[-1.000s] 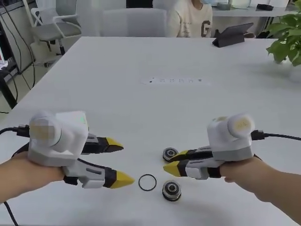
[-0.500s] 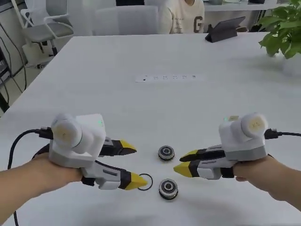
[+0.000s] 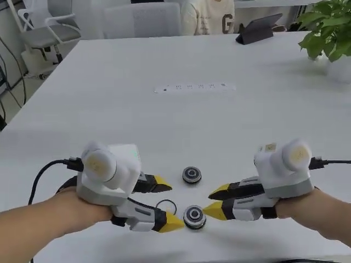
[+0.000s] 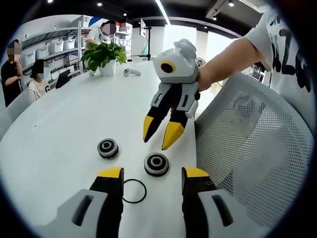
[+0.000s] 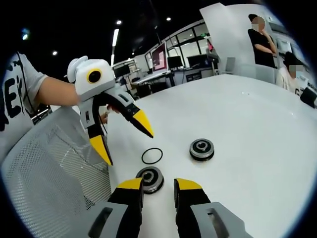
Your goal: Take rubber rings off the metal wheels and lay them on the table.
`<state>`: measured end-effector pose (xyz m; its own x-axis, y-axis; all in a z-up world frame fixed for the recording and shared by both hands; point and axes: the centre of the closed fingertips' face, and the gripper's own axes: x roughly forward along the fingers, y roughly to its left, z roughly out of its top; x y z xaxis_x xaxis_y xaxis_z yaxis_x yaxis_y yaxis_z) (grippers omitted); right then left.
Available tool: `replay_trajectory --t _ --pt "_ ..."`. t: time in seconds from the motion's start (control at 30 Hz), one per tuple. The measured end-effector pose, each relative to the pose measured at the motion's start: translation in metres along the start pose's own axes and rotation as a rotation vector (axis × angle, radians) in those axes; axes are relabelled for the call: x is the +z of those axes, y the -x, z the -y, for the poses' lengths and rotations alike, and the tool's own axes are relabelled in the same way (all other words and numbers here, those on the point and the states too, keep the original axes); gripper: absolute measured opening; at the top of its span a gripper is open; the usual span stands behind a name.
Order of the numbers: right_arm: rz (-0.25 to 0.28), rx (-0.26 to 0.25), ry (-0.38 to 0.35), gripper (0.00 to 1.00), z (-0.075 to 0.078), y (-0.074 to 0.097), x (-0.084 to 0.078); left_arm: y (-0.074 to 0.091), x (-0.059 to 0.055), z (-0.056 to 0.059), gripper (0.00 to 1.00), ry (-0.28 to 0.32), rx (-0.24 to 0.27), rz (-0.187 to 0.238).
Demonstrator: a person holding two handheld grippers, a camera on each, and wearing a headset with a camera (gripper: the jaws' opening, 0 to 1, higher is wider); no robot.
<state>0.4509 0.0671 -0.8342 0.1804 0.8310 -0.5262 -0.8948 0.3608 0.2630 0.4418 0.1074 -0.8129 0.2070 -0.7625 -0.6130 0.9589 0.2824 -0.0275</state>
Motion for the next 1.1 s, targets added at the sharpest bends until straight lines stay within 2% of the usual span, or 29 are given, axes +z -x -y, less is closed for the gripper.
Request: replay_trajectory --t 0.2,0.6,0.87,1.1 --pt "-0.025 0.018 0.024 0.21 -0.003 -0.002 -0.009 -0.009 -0.002 0.004 0.41 0.000 -0.017 -0.013" --pt "-0.048 0.031 0.064 0.20 -0.006 -0.008 -0.022 -0.020 -0.003 0.005 0.34 0.050 -0.017 -0.006" --pt "-0.048 0.031 0.083 0.18 -0.007 -0.010 -0.022 -0.026 -0.002 0.004 0.28 0.088 -0.011 0.007" --pt "-0.057 0.034 0.100 0.17 -0.007 -0.014 -0.024 -0.032 -0.001 0.006 0.21 0.087 -0.013 0.004"
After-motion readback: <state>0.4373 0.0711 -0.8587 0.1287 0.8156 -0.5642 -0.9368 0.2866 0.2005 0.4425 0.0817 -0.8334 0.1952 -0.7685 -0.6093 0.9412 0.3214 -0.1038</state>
